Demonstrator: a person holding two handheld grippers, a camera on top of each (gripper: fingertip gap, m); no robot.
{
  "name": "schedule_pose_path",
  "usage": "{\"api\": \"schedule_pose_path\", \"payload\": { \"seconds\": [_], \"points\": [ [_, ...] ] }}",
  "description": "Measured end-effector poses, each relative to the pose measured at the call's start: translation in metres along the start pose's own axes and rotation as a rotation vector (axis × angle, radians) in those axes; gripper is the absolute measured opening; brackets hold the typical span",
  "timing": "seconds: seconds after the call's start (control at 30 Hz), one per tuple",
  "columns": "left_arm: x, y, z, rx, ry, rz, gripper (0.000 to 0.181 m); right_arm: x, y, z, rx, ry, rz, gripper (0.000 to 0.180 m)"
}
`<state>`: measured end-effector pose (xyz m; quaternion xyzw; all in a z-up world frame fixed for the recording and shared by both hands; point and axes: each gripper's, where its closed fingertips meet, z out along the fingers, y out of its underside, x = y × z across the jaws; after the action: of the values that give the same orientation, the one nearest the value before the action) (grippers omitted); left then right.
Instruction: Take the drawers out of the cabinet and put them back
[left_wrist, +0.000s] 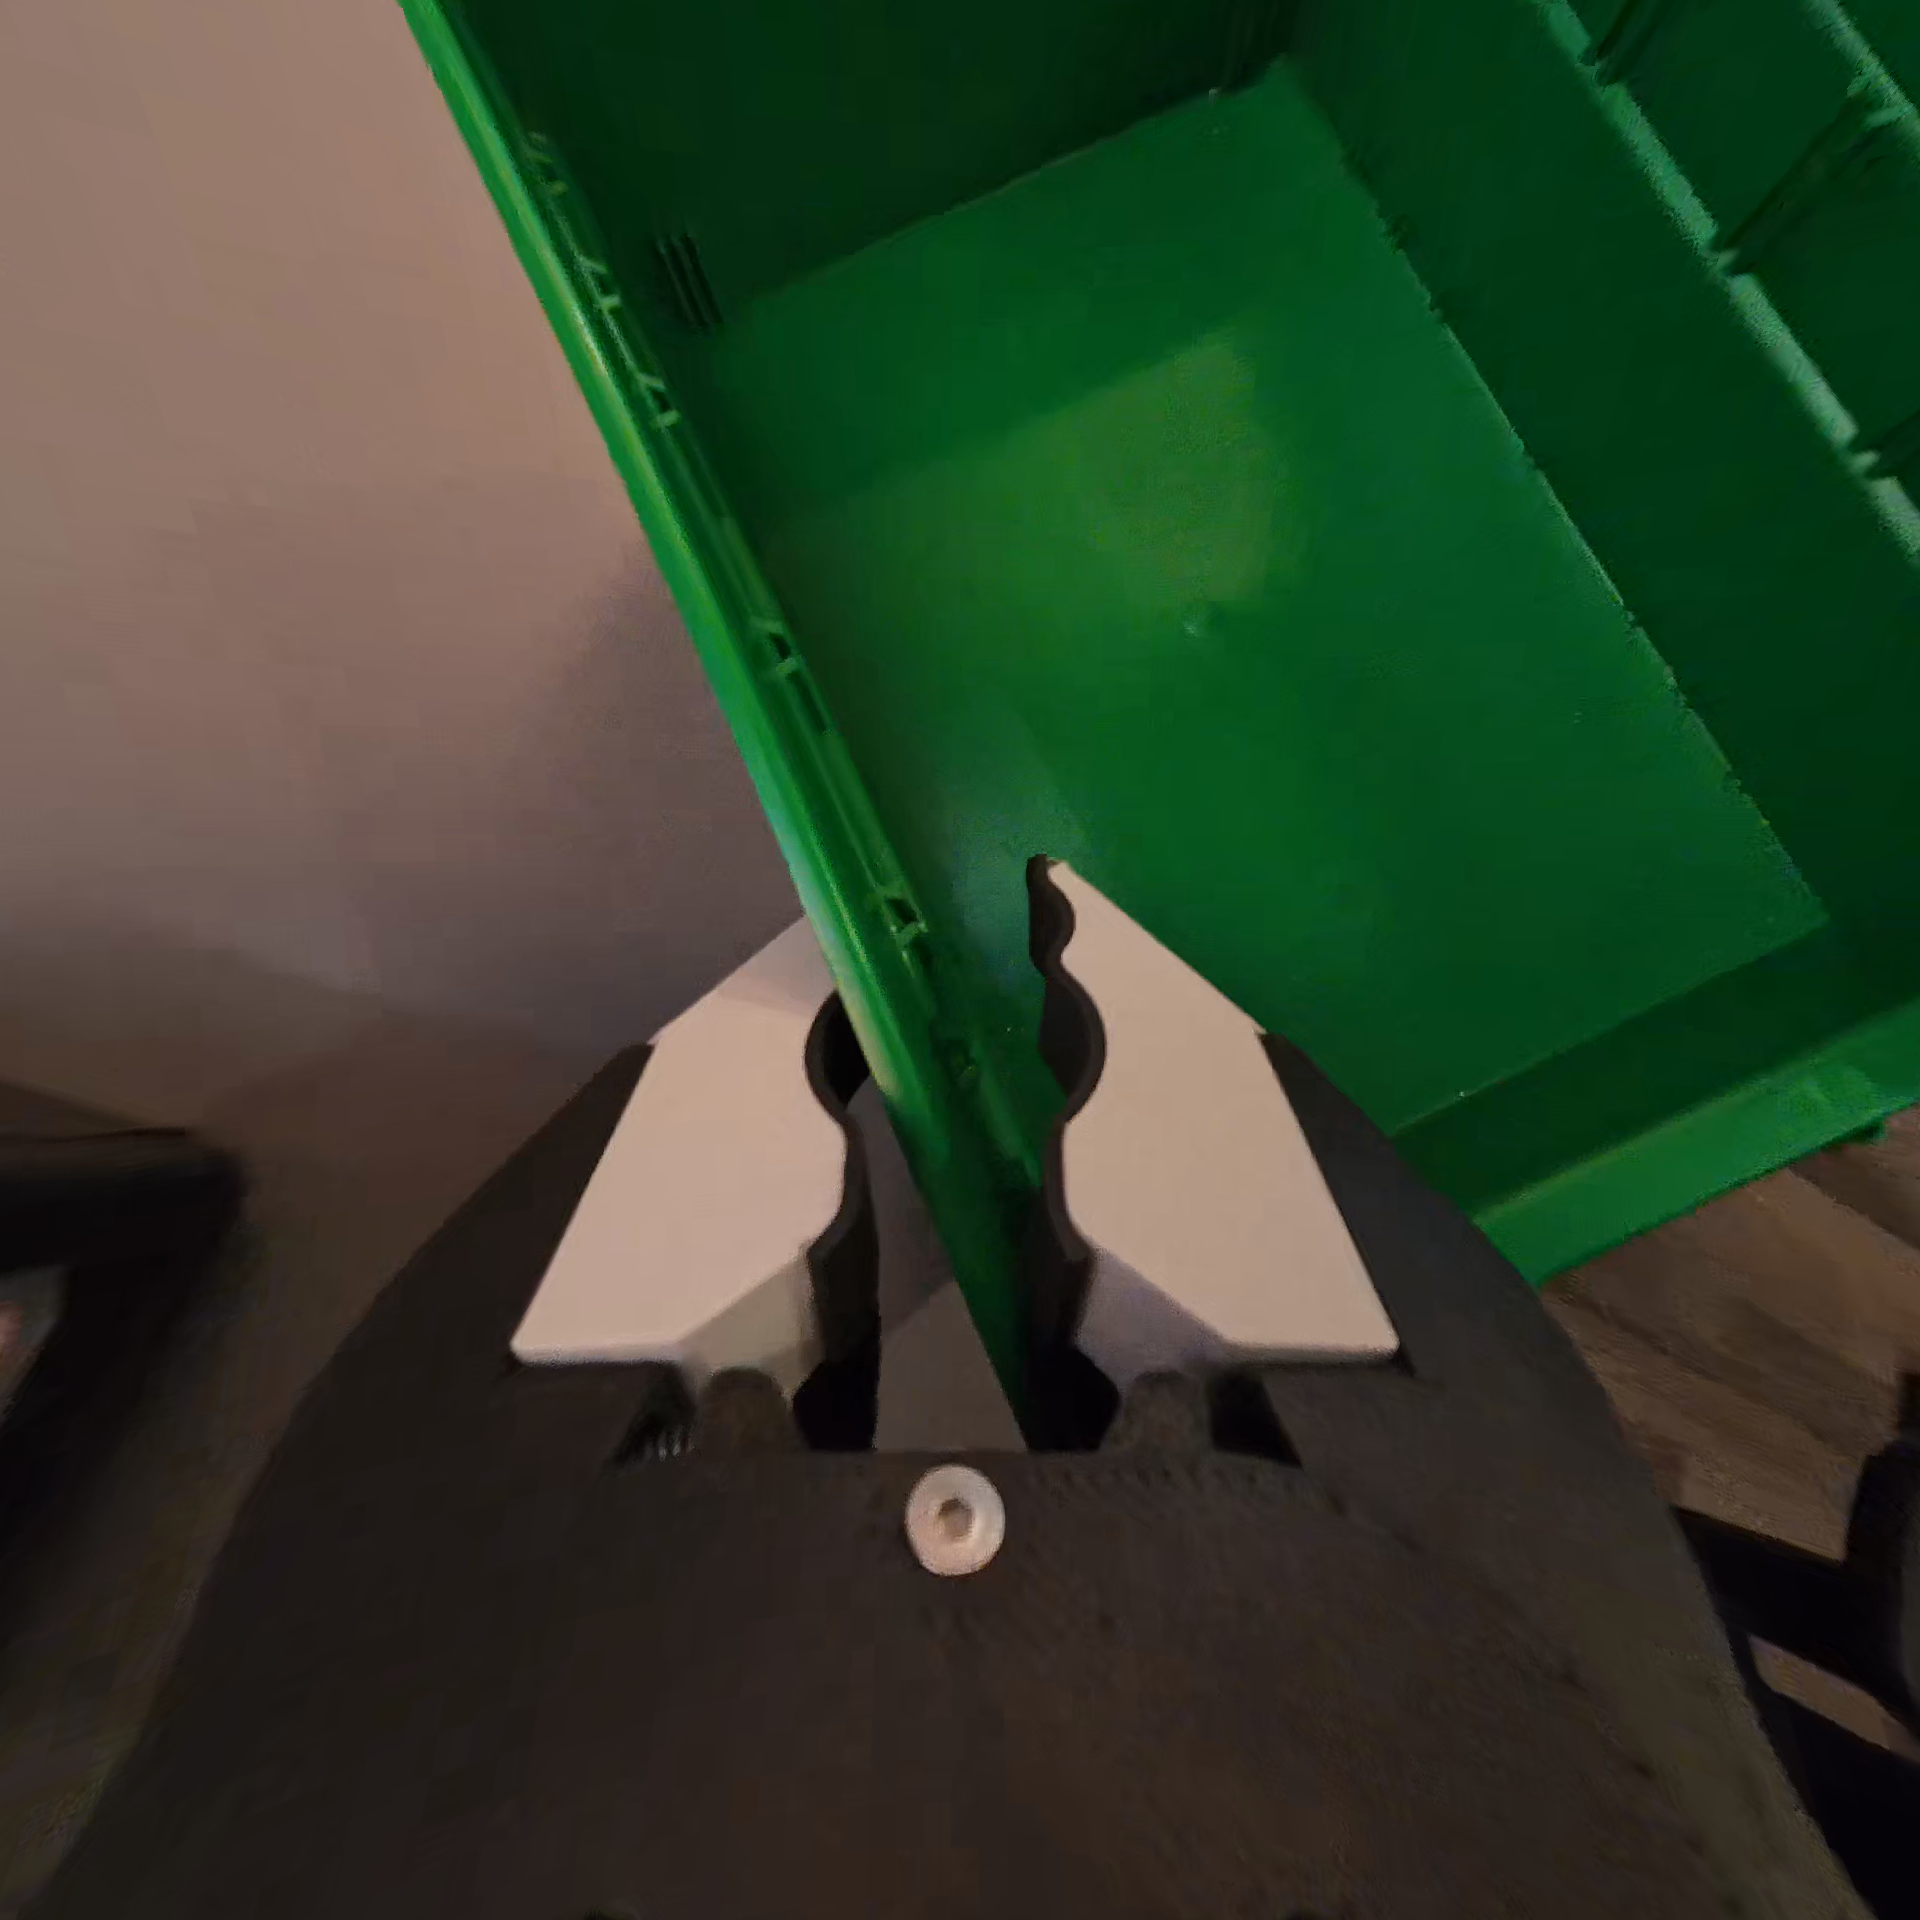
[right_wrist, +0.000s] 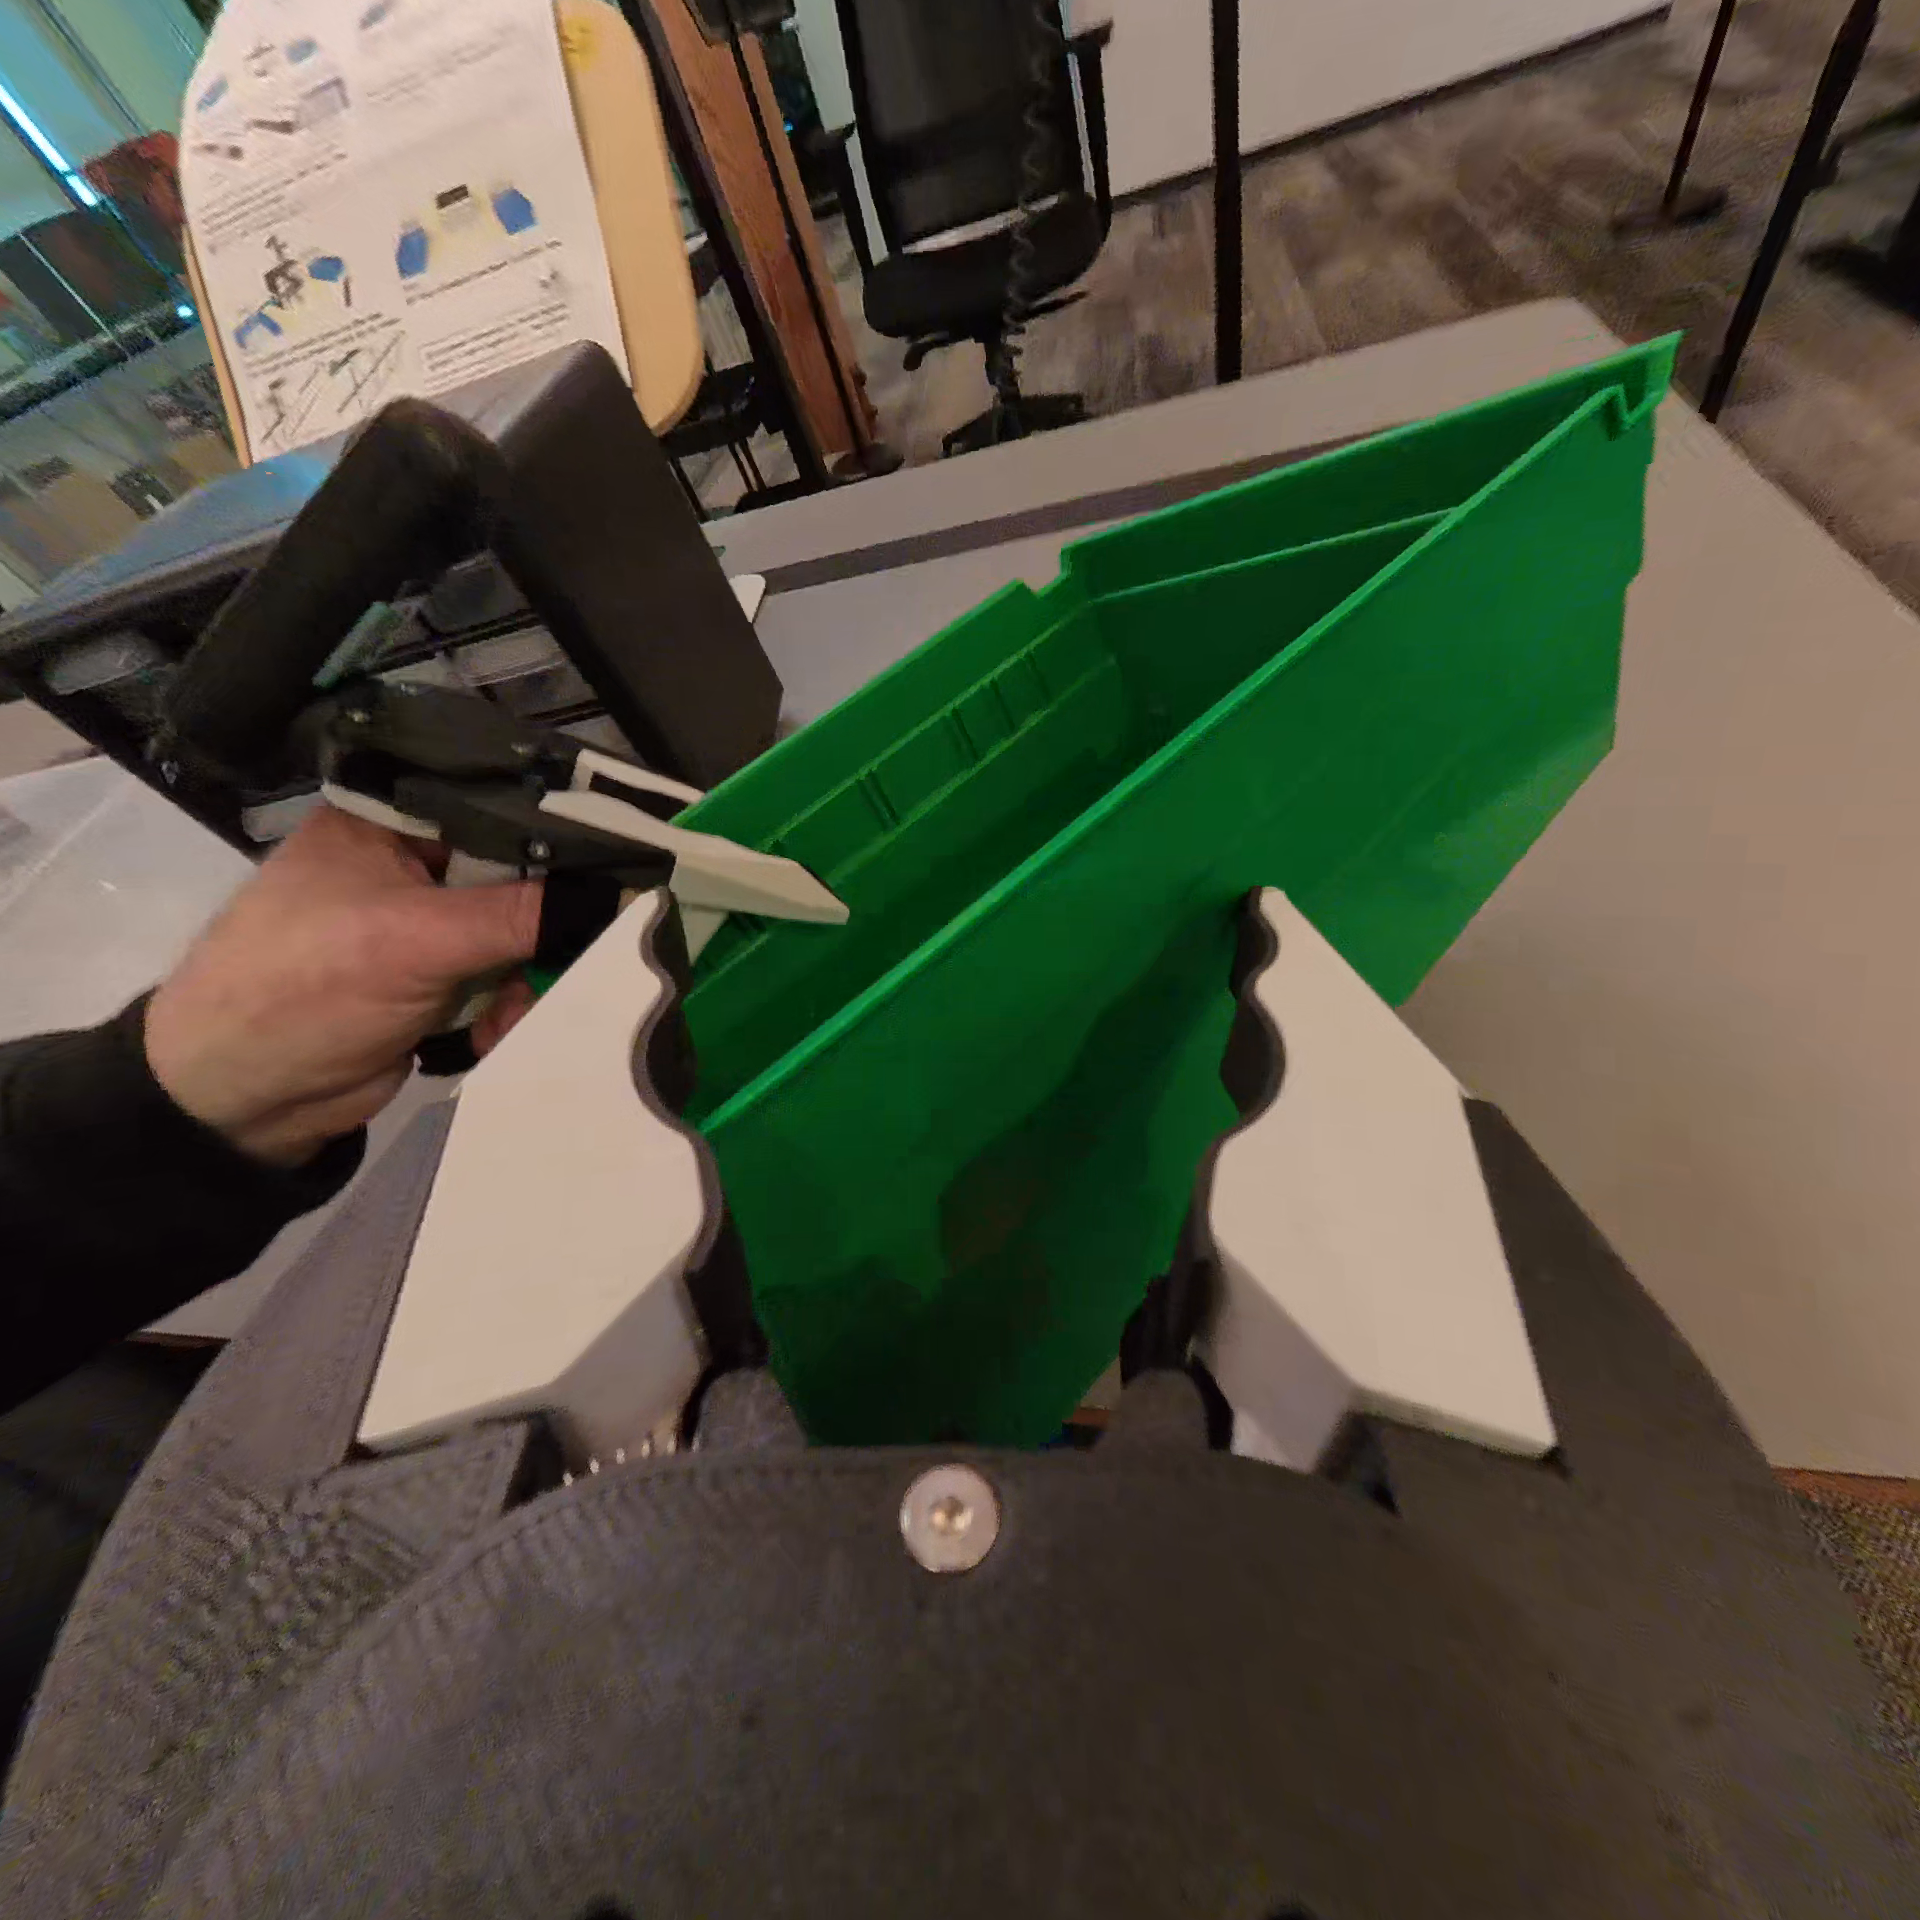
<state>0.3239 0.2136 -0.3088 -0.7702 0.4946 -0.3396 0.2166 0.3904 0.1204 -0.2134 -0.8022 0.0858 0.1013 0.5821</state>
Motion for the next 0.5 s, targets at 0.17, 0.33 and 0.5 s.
{"api": "schedule_pose_path", "payload": {
  "seconds": [0.17, 0.33, 0.5],
  "points": [
    [0.006, -0.001, 0.029, 0.001, 0.048, -0.053, 0.044, 0.04, -0.011, 0.021, -0.001, -0.06, 0.056, 0.098],
    [0.019, -0.016, 0.051, -0.034, 0.114, -0.089, 0.069, 0.096, -0.009, 0.041, -0.074, -0.108, 0.121, 0.083],
    [0.029, -0.038, 0.071, -0.005, 0.2, -0.185, 0.082, 0.149, 0.001, 0.061, -0.12, -0.119, 0.187, 0.072]
  ]
}}
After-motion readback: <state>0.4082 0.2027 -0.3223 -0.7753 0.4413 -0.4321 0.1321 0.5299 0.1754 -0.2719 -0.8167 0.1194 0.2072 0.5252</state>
